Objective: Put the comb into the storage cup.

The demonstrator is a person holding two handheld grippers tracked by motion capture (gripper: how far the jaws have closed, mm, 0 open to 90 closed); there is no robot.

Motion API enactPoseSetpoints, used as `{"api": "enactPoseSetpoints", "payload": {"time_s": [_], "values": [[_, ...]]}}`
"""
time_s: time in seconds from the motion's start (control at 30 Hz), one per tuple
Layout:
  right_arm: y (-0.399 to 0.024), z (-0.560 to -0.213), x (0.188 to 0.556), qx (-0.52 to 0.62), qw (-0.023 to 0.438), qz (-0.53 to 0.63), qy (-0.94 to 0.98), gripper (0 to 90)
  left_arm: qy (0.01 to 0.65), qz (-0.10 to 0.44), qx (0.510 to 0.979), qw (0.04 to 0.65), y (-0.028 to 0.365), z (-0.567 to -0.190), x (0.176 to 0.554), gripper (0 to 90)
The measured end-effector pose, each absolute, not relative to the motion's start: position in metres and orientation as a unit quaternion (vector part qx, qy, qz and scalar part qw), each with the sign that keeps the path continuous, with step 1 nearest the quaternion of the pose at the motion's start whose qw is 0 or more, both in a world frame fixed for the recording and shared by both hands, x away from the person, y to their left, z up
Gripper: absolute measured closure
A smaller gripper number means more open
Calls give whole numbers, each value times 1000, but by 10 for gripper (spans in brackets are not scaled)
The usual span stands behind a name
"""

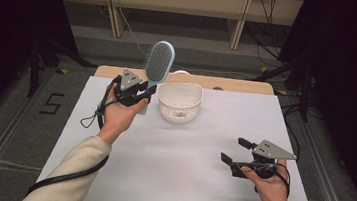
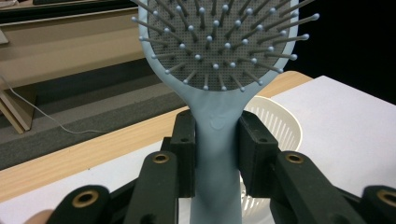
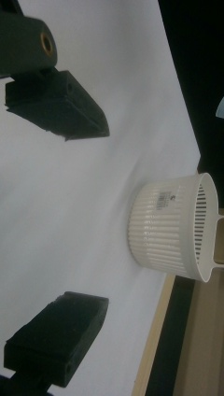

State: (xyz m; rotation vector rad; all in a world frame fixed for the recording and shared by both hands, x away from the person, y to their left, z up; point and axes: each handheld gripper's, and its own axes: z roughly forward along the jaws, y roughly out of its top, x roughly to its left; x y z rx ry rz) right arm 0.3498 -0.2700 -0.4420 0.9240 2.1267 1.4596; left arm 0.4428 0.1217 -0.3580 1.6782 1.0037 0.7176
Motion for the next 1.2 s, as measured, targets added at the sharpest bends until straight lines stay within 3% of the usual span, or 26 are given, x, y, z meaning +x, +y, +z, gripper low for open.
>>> {"api": "enactPoseSetpoints", "payload": {"time_s": [1.2], "values": [[-271,-442,350,331,198,521,761,158,406,296,690,521,114,-353,448,697]]}}
